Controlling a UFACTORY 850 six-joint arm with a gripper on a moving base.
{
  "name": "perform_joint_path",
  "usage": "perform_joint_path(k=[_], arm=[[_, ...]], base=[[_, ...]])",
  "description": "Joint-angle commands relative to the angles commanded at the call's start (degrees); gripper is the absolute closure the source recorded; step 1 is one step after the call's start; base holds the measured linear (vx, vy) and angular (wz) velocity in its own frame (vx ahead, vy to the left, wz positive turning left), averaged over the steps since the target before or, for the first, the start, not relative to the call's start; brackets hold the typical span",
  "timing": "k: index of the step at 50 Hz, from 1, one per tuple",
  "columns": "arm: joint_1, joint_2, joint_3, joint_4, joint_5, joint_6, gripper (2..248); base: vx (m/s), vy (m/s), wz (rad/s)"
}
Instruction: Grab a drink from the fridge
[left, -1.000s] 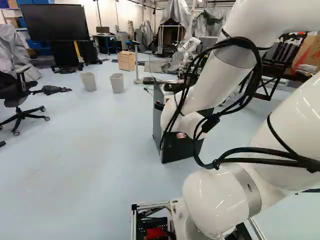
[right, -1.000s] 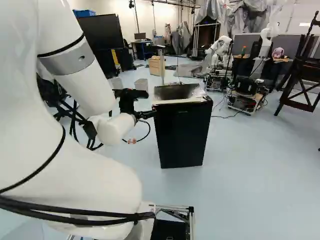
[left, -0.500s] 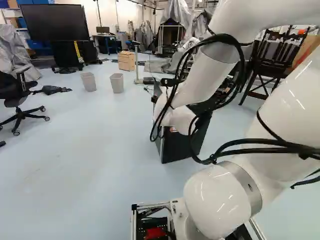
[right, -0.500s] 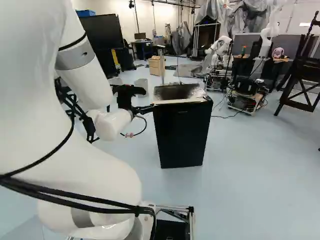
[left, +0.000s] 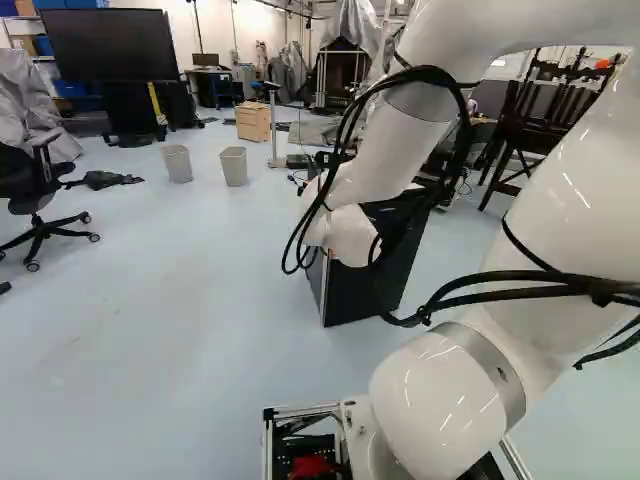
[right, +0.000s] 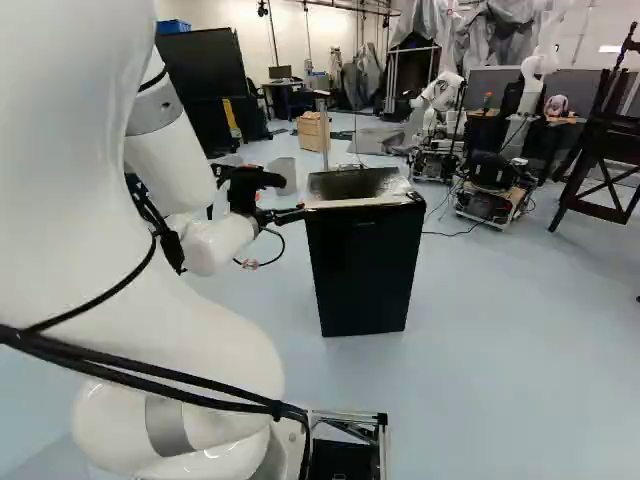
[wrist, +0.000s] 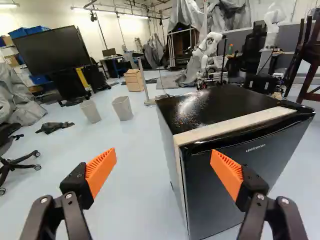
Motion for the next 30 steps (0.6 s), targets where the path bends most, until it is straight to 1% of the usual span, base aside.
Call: perform_joint_path(k=[10,30], arm=[[1.84,-1.65,-1.15,3.48,0.02,0.00,3],[5.28,-7.17,-3.72,10.43,0.10,0.00,3]], base=[[0.000,0.000,0.000],[0.000,0.000,0.000]])
